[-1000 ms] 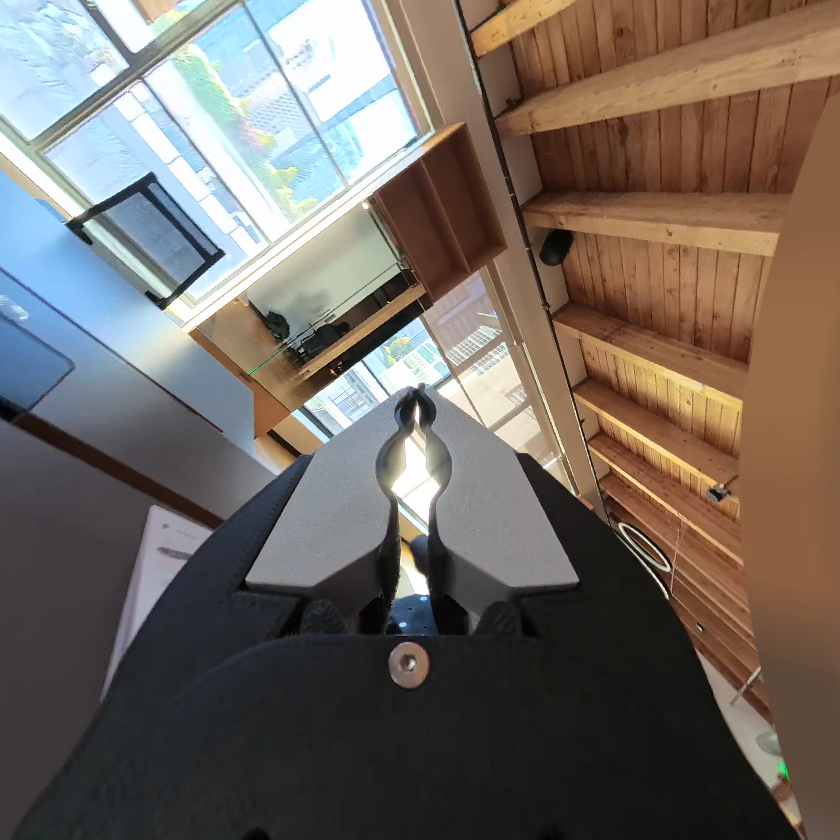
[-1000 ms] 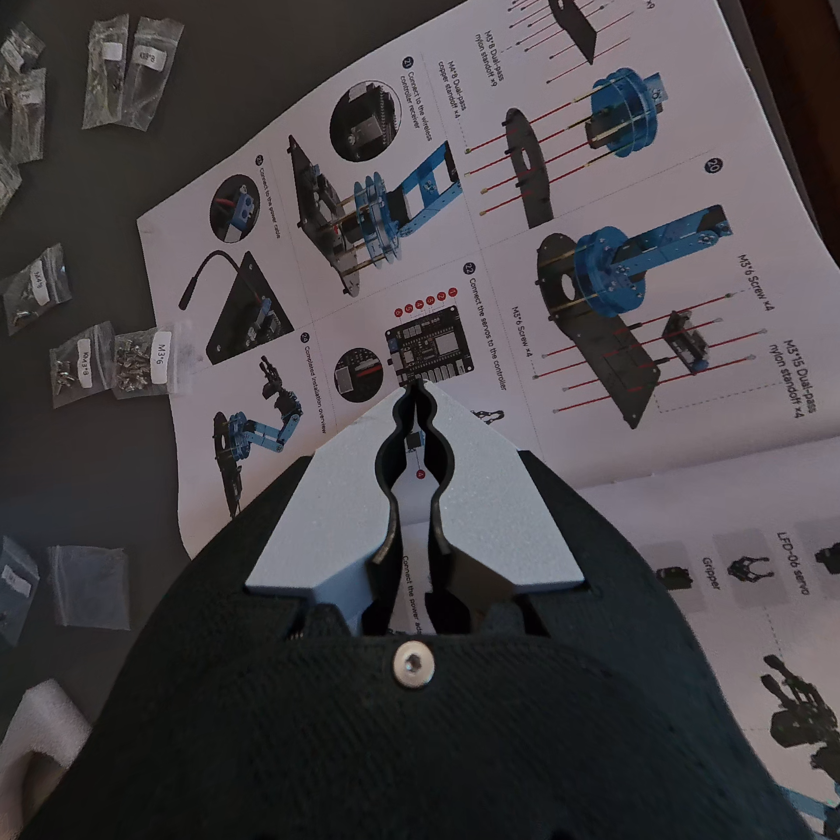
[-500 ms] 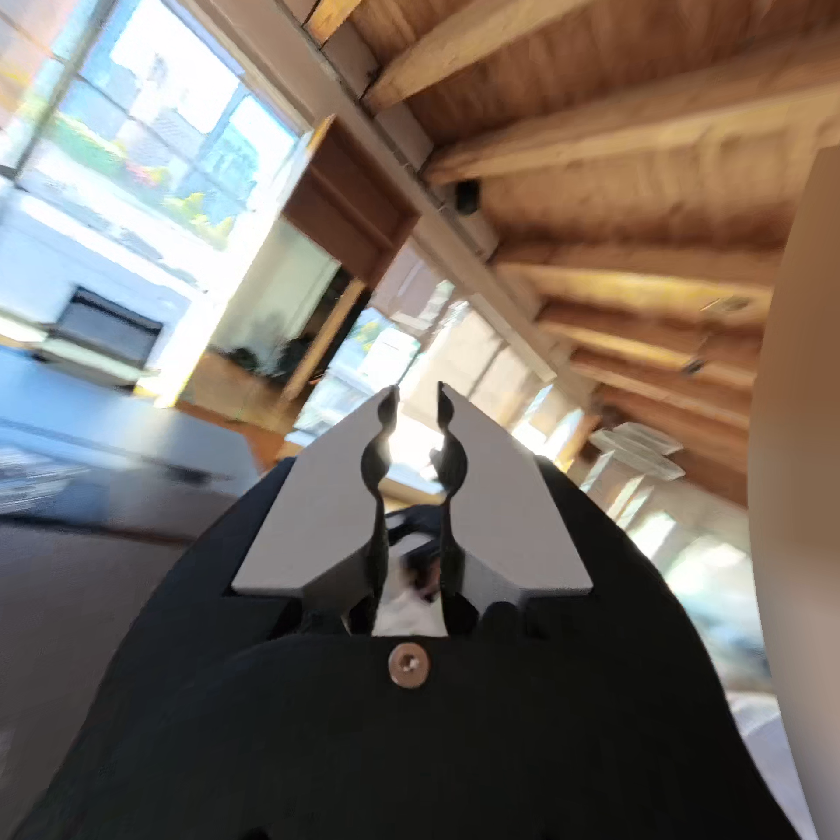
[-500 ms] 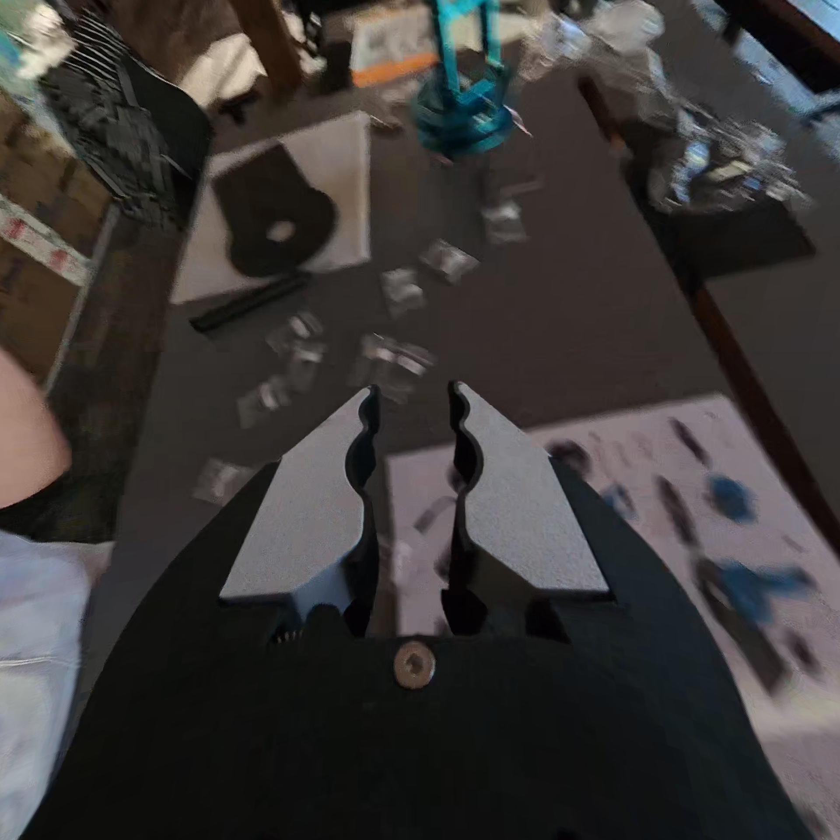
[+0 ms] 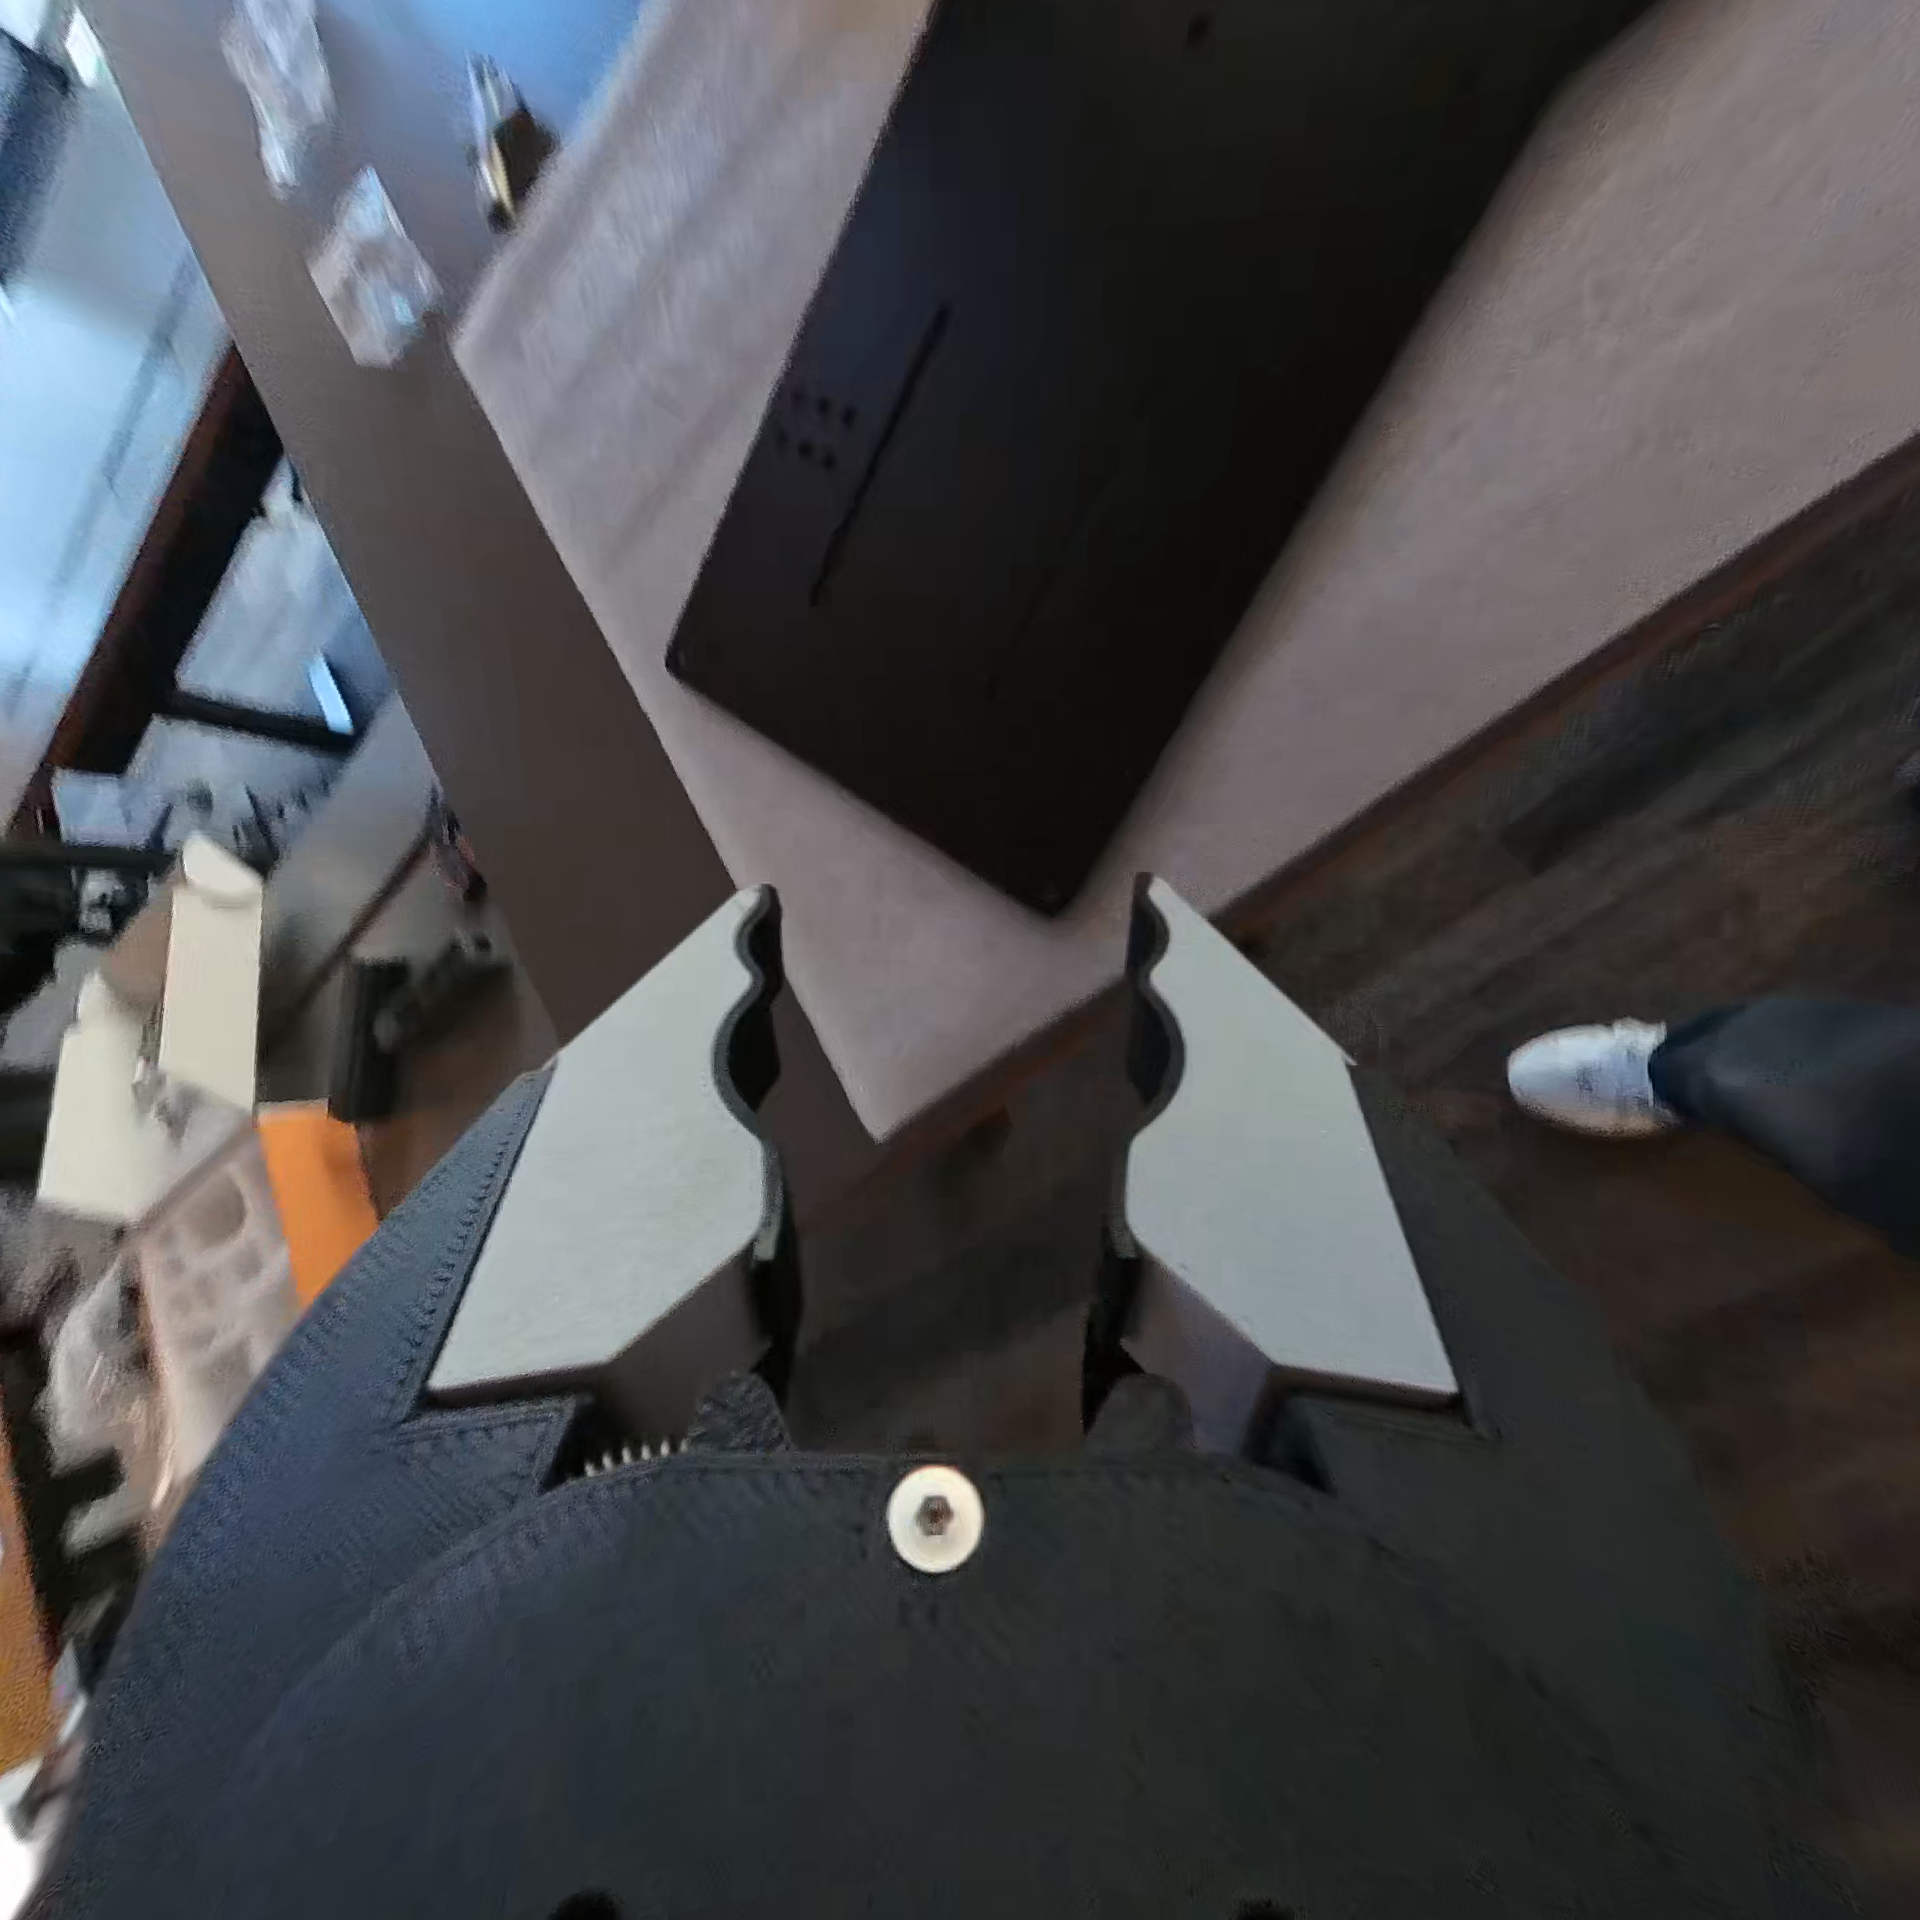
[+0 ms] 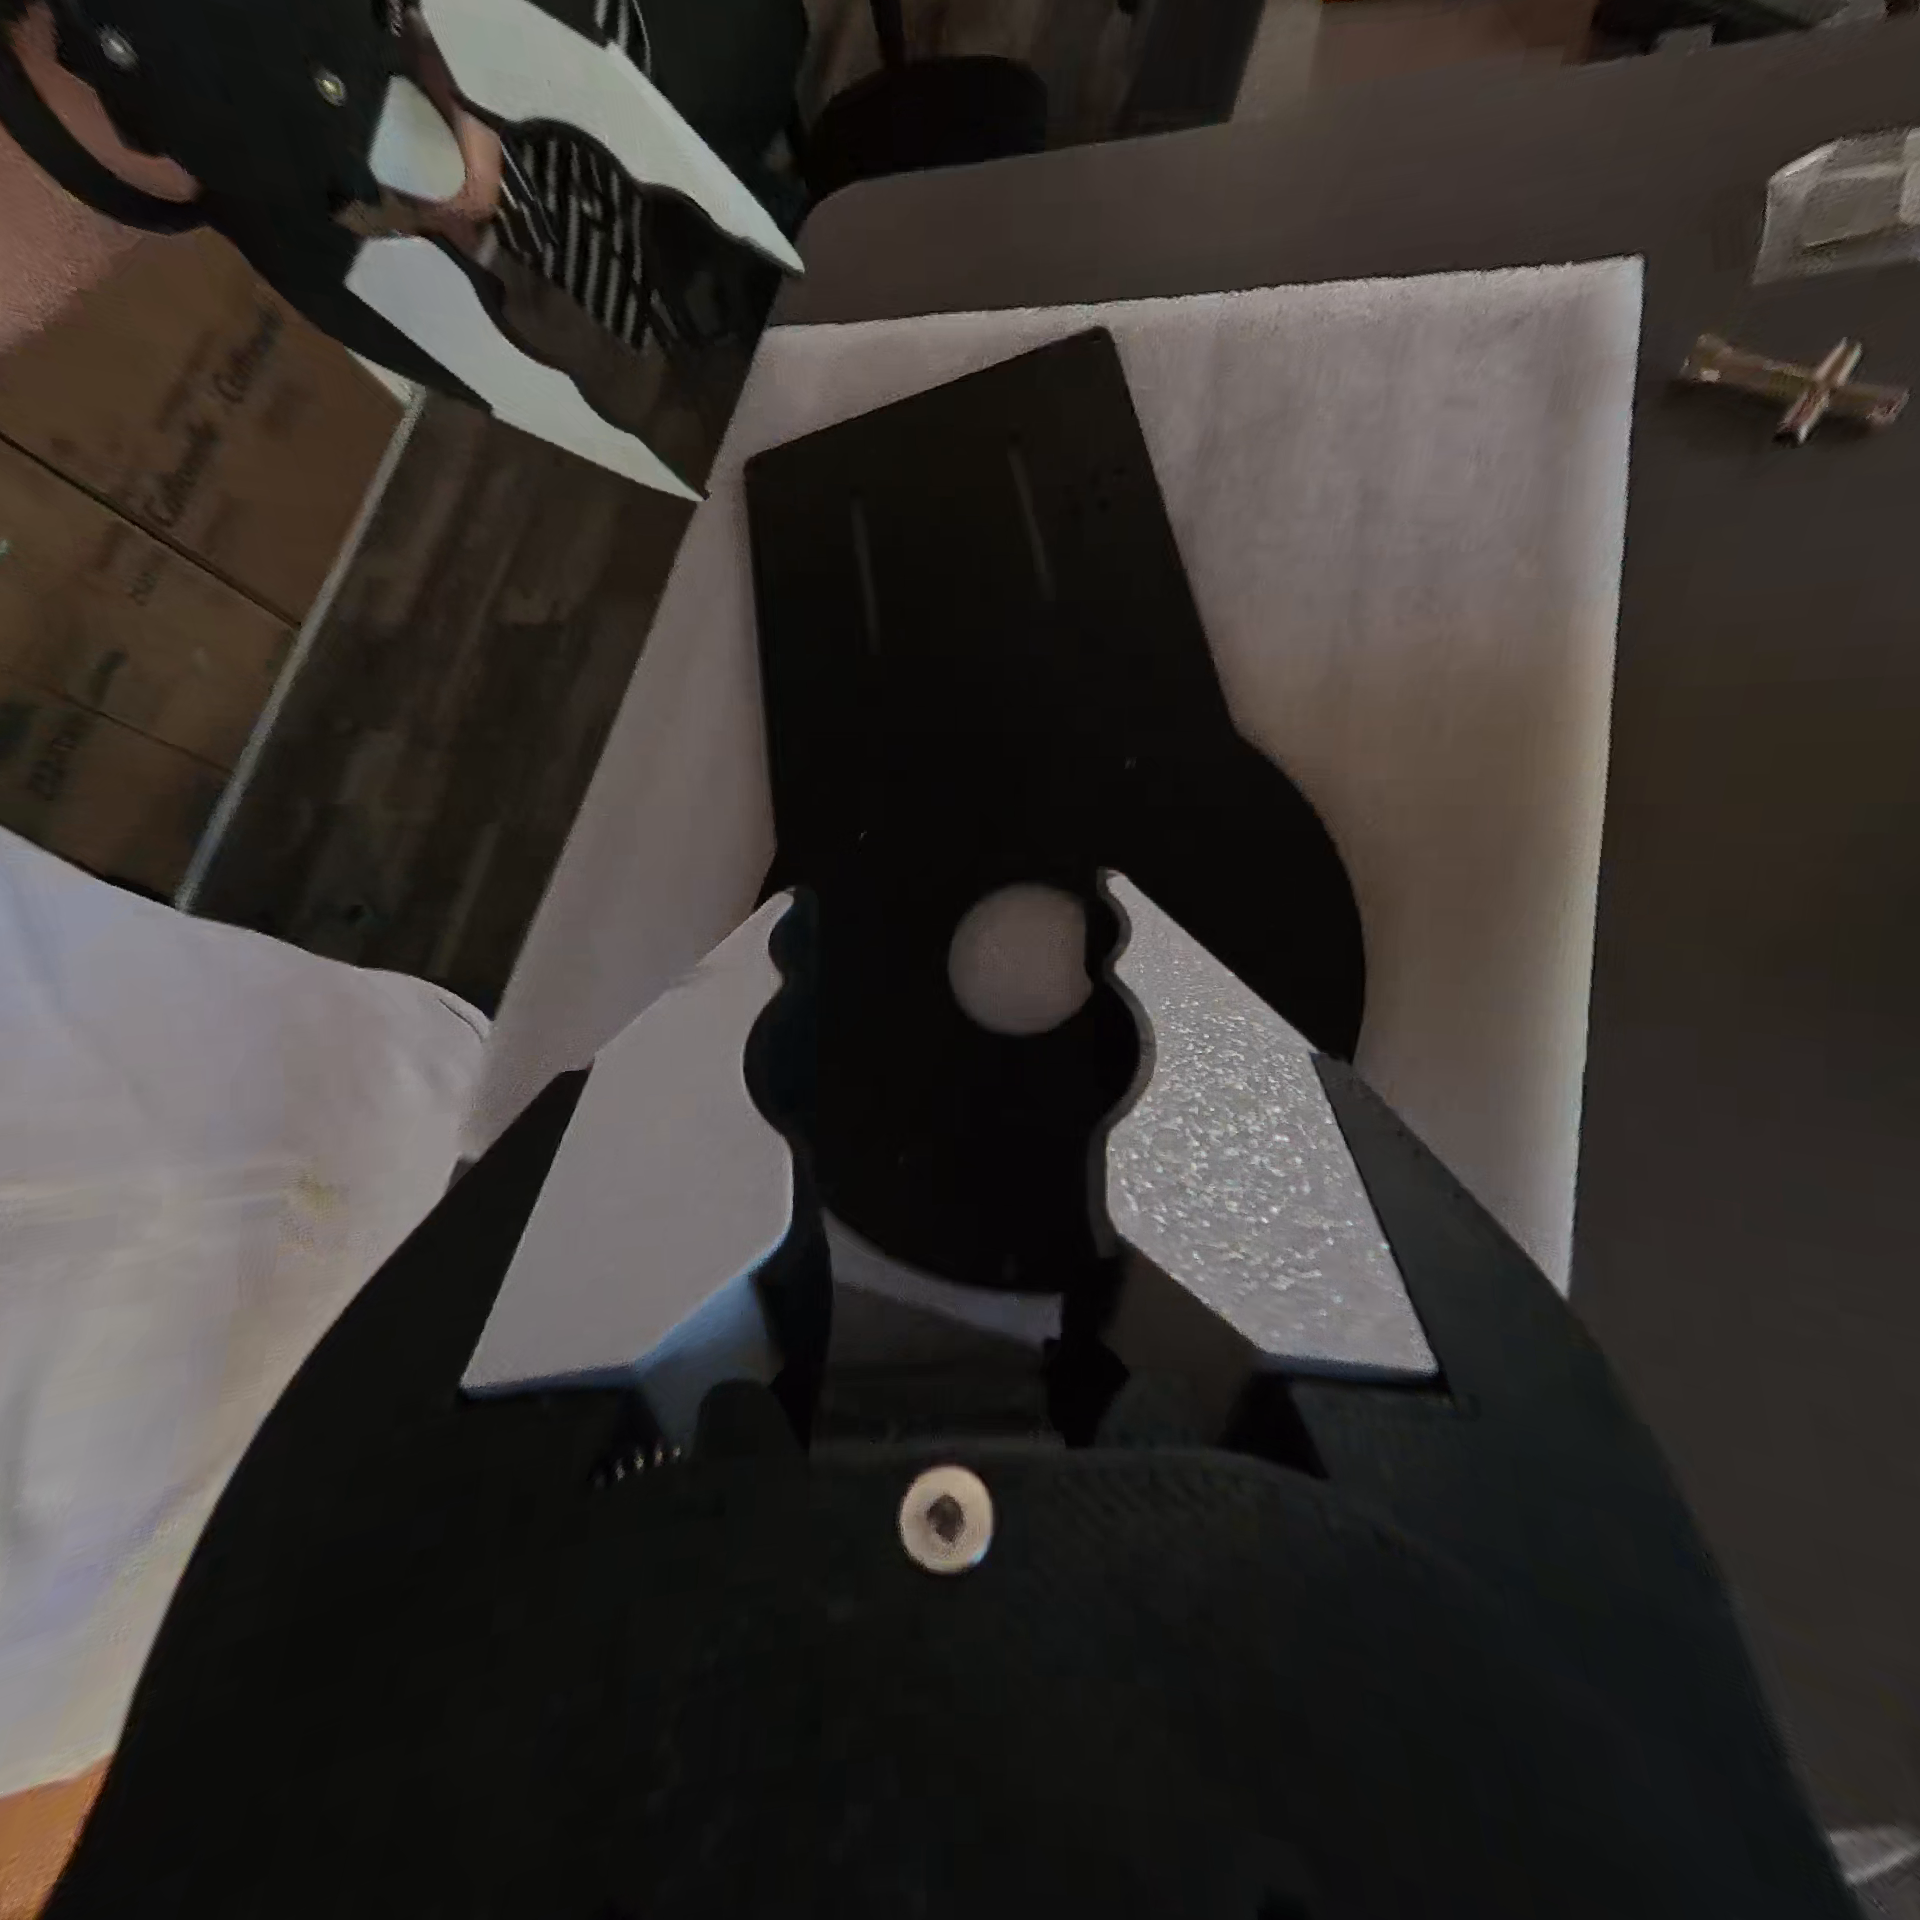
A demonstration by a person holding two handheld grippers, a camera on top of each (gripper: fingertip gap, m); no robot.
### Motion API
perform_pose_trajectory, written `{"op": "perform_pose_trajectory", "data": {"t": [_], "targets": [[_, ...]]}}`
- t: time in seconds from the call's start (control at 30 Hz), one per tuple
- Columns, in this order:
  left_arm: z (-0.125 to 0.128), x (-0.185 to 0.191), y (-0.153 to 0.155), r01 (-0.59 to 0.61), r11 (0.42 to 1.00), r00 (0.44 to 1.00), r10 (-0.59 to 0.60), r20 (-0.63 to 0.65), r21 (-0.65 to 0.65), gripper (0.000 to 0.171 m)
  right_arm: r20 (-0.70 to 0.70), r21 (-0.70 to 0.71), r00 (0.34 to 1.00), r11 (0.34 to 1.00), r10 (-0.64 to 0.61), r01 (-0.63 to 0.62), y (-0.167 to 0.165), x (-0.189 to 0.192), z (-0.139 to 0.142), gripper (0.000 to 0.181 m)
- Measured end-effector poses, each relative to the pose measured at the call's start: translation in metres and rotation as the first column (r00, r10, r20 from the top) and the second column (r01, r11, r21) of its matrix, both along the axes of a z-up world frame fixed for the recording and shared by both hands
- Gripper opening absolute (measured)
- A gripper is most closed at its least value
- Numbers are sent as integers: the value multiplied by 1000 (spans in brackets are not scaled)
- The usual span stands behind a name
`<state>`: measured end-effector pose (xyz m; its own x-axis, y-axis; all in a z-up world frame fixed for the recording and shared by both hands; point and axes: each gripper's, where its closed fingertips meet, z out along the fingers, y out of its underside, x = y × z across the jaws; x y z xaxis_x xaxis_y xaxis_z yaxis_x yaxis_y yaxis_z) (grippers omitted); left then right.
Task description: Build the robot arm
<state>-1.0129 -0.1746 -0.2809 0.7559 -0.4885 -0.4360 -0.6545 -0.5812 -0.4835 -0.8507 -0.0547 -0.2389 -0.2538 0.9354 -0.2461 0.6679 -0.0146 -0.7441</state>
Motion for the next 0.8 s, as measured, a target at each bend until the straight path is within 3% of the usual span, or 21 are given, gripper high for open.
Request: {"op": "perform_pose_trajectory", "data": {"t": [0.1, 0.17, 0.3, 0.37, 0.47, 0.53, 0.63, 0.73, 0.8], "targets": [[18, 11, 17, 72, 988, 977, -97, 189, 135, 54, 71, 157, 997, 987, 20, -31, -8, -17, -9, 52], [25, 11, 21, 101, 980, 955, -145, 260, 174, 59, 57, 236, 998, 971, 22, -35, -30, -19, -9, 52], [7, 6, 32, 201, 971, 958, -222, 180, 128, 77, 29, 489, 998, 871, -60, 39, -46, -10, -23, 55], [9, 10, 45, 258, 958, 944, -278, 178, 128, 75, -4, 491, 993, 865, -115, 103, -54, -10, -30, 59], [21, 29, 76, 334, 941, 883, -334, 330, 59, 66, -74, 518, 983, 836, -168, 181, -60, -13, -34, 59], [24, 44, 106, 378, 926, 832, -330, 447, -20, 57, -111, 601, 973, 767, -201, 227, -54, -14, -37, 56], [11, 60, 142, 429, 876, 799, -254, 545, -221, 65, -107, 636, 964, 729, -241, 253, -55, -14, -47, 49], [3, 78, 151, 518, 797, 739, -233, 632, -311, 59, -126, 680, 953, 675, -277, 286, -55, -15, -45, 48], [-10, 79, 146, 561, 741, 748, -263, 609, -369, 56, -130, 744, 954, 609, -271, 275, -55, -17, -43, 48]]}}
